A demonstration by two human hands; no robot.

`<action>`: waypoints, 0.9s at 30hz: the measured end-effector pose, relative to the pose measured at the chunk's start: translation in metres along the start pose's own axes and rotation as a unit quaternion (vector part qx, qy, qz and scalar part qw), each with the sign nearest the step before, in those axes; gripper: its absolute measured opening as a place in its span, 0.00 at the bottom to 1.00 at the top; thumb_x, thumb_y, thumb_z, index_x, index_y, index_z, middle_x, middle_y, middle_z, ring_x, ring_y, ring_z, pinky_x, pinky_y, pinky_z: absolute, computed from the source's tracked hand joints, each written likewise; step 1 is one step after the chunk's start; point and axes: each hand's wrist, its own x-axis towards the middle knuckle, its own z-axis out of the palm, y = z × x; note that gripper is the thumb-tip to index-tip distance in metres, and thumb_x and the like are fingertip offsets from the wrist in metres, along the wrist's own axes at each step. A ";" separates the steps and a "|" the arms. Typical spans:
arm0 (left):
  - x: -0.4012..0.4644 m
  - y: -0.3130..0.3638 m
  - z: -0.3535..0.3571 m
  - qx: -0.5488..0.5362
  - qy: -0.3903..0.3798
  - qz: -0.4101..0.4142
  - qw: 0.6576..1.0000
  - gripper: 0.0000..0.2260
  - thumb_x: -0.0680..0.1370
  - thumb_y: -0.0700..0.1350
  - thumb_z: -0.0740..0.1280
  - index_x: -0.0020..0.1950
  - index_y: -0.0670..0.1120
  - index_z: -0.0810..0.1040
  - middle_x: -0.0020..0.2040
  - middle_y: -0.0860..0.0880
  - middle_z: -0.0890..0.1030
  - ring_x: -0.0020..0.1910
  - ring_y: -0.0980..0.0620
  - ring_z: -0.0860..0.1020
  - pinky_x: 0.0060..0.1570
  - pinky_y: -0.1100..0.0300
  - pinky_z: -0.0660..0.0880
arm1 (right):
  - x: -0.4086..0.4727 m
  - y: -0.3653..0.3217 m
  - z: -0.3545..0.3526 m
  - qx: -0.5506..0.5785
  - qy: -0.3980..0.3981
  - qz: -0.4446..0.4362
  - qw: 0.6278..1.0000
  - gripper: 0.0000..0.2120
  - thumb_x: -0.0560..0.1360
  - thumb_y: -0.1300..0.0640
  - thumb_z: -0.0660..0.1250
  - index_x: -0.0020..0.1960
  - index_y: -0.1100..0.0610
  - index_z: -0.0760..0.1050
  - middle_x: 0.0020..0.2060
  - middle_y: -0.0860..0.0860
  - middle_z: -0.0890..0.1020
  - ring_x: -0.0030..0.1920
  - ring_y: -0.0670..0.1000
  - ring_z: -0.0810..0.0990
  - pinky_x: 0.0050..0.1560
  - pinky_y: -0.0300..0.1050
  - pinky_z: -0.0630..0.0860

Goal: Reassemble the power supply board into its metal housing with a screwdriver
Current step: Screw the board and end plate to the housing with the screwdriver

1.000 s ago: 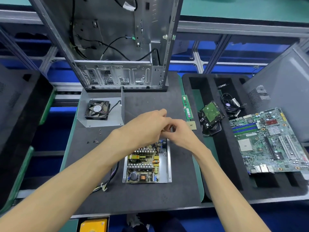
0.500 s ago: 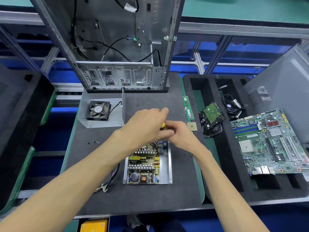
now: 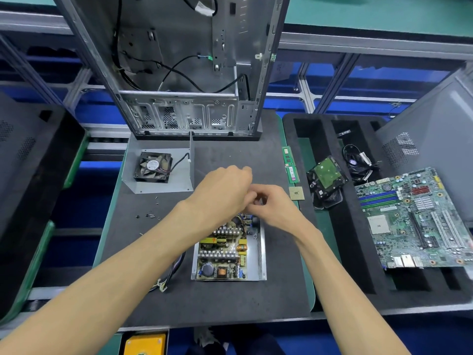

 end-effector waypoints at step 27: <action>-0.135 -0.189 0.052 -0.284 0.068 -0.353 0.889 0.09 0.77 0.39 0.66 0.44 0.53 0.81 0.36 0.54 0.81 0.37 0.54 0.79 0.43 0.58 0.78 | 0.052 -0.077 0.101 0.280 -0.045 0.042 0.958 0.06 0.80 0.64 0.68 0.51 0.59 0.71 0.40 0.56 0.87 0.33 0.50 0.79 0.32 0.41 0.76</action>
